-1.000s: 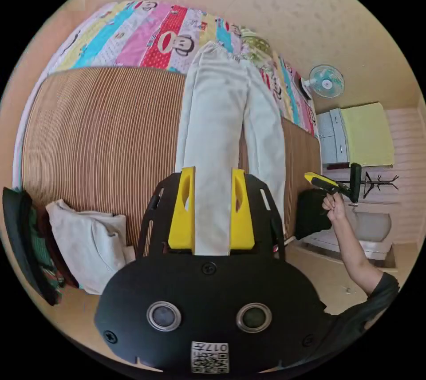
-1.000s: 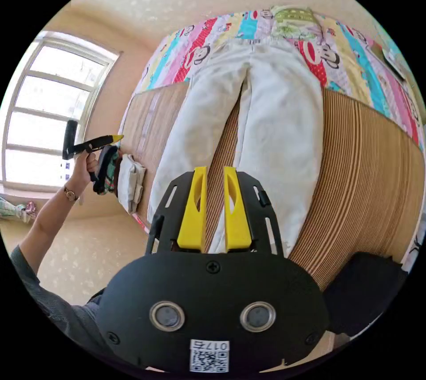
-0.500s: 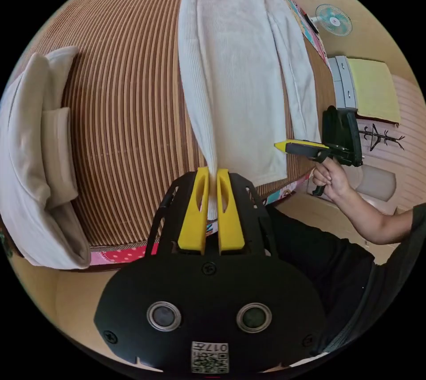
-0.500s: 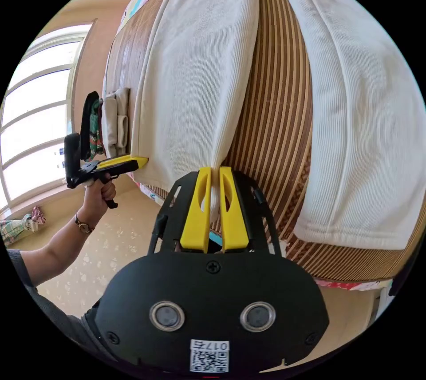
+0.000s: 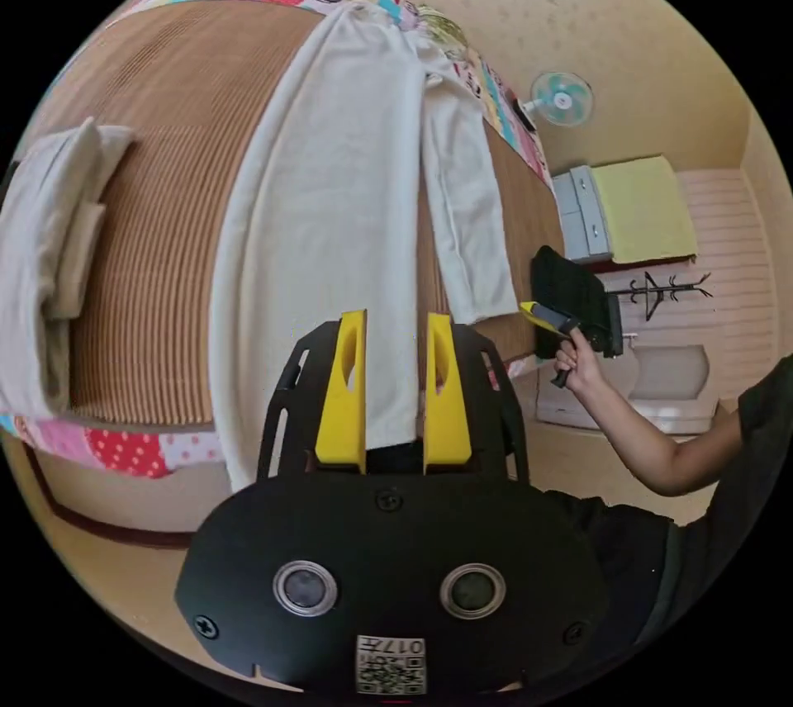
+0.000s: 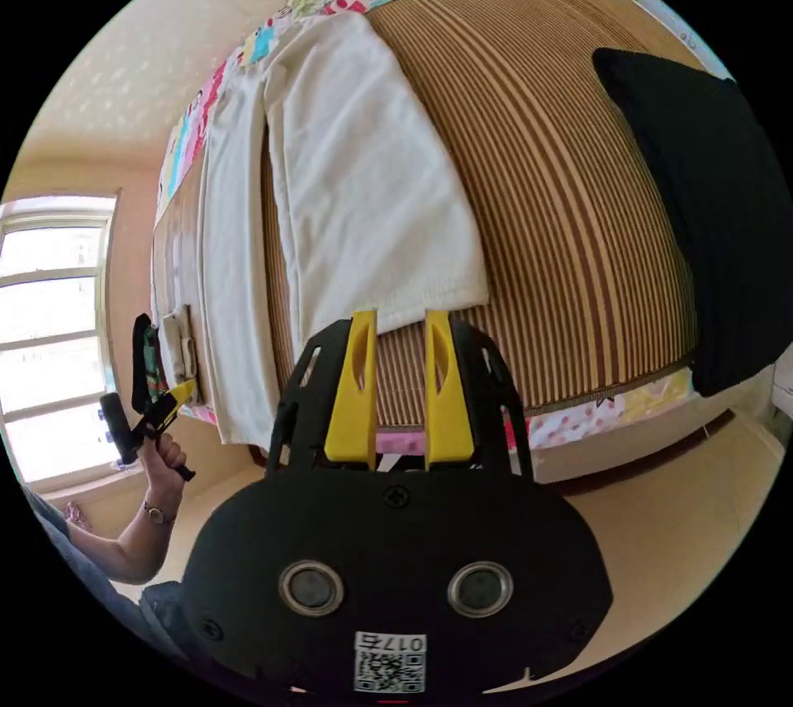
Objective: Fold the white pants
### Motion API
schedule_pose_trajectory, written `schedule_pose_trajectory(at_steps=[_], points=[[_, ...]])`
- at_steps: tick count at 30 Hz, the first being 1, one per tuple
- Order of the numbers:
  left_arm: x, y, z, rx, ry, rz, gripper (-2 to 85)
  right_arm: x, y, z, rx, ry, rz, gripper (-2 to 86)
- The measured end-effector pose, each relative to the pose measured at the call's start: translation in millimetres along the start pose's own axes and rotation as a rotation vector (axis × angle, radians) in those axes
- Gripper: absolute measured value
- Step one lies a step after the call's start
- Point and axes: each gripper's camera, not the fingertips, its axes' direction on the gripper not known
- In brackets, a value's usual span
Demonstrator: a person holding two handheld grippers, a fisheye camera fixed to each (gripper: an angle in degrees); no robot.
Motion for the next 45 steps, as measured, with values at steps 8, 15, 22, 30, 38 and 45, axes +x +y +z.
schedule_pose_trajectory(at_steps=[8, 15, 22, 30, 38, 45], points=[[17, -65, 188, -0.441, 0.149, -0.123, 6.9, 17, 12, 40, -0.197, 0.036, -0.242, 6.3], [51, 33, 167, -0.510, 0.162, -0.042, 1.3, 80, 137, 16, -0.206, -0.092, -0.209, 3.3], [58, 78, 93, -0.228, 0.066, -0.298, 6.6, 90, 178, 2, -0.204, -0.106, -0.157, 3.0], [185, 20, 107, -0.368, 0.123, 0.029, 15.9, -36, 210, -26, -0.270, -0.335, -0.681, 3.7], [162, 70, 109, -0.335, 0.069, -0.123, 2.8, 29, 75, 12, -0.434, -0.157, -0.945, 7.0], [163, 115, 117, -0.265, 0.087, -0.161, 2.5, 82, -228, 67, -0.079, -0.601, -0.352, 13.1]])
